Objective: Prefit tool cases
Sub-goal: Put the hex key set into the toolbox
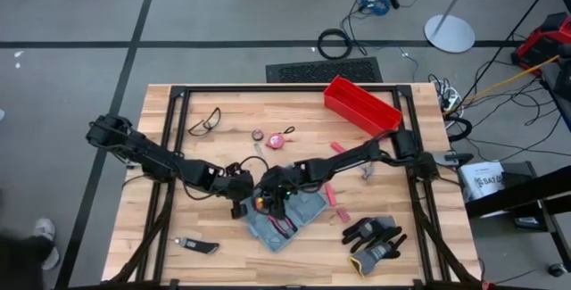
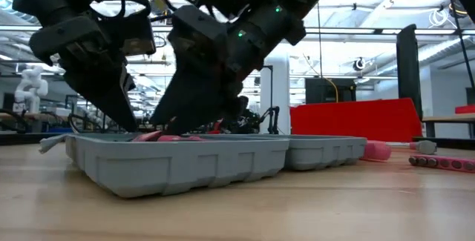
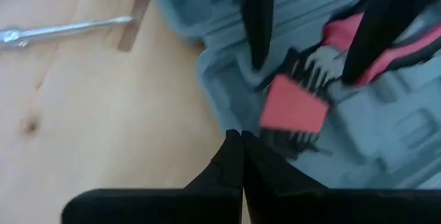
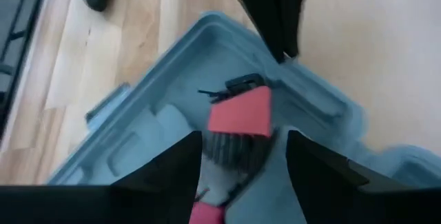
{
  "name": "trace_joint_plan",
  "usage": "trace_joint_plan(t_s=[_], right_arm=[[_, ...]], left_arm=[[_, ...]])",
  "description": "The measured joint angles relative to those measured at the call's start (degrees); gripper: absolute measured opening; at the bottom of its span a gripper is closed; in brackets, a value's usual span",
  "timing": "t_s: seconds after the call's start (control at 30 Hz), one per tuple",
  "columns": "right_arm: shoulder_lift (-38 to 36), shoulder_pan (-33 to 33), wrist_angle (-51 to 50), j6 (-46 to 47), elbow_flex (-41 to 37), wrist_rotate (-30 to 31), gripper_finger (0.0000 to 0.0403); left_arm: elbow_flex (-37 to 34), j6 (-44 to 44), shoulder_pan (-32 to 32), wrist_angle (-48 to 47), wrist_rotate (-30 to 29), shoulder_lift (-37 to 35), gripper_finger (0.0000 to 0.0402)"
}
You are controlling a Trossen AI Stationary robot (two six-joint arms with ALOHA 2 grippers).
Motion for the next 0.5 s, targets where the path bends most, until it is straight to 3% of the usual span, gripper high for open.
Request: trace_joint_plan(t_s=[0.27, 0.4, 0.5], right_arm=[[2.92, 0.75, 0.36, -0.31, 2.17, 0.18, 0.0167], [3.76, 1.49, 0.57, 0.10, 2.98, 1.51, 0.0107], [3.43, 1.88, -0.12, -1.11, 3.49, 1.83, 0.0034]], left_arm=[[-0.04, -0.02, -0.24, -0.36, -2.61, 0.00, 0.0002], [-0.04, 0.02, -0.24, -0.44, -4.20, 0.00, 0.0002], [-0.04, 0.02, -0.22, -0.40, -4.43, 0.00, 0.0002]])
